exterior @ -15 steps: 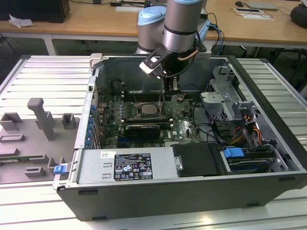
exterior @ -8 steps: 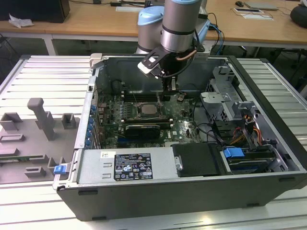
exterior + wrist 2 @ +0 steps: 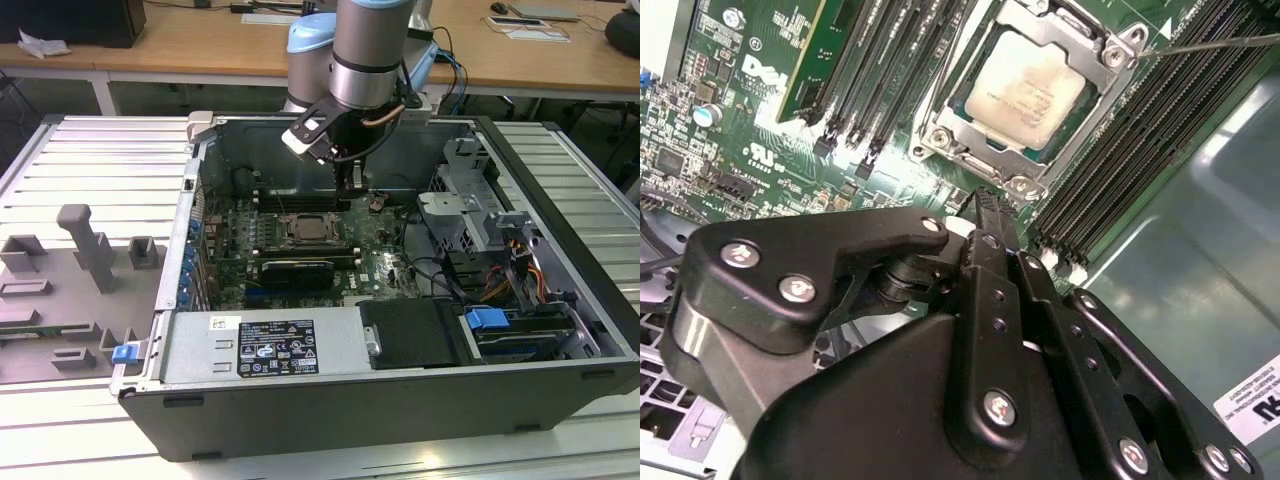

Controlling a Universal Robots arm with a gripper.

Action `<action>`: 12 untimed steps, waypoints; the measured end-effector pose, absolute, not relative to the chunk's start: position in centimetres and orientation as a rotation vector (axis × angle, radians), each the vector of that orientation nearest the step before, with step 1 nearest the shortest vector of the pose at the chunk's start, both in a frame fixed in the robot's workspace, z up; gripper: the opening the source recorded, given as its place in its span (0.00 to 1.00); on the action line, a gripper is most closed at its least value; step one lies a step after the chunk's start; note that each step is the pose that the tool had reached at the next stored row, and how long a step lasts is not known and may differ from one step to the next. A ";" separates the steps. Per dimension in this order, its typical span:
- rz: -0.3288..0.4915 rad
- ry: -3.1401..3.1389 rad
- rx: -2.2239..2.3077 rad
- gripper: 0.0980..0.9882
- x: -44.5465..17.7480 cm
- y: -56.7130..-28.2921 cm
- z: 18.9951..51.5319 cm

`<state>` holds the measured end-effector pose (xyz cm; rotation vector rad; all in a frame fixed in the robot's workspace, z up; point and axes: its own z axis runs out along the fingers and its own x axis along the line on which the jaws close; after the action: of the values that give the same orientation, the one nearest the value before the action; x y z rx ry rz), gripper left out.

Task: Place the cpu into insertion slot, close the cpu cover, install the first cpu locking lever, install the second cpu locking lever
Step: 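Close the cpu cover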

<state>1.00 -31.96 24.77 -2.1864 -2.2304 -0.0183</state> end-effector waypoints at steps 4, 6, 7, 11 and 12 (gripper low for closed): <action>-0.022 -2.232 -2.188 0.01 0.4 -31.9 24.7; -0.025 -2.234 -2.189 0.01 -0.1 -32.0 24.5; -0.025 -2.234 -2.189 0.01 -0.3 -32.0 24.4; -0.026 -2.240 -2.183 0.01 -1.2 -32.0 23.5; -0.026 -2.242 -2.181 0.01 -1.3 -32.0 23.3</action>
<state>-1.30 -31.96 23.33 -2.1814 -2.2420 -0.0258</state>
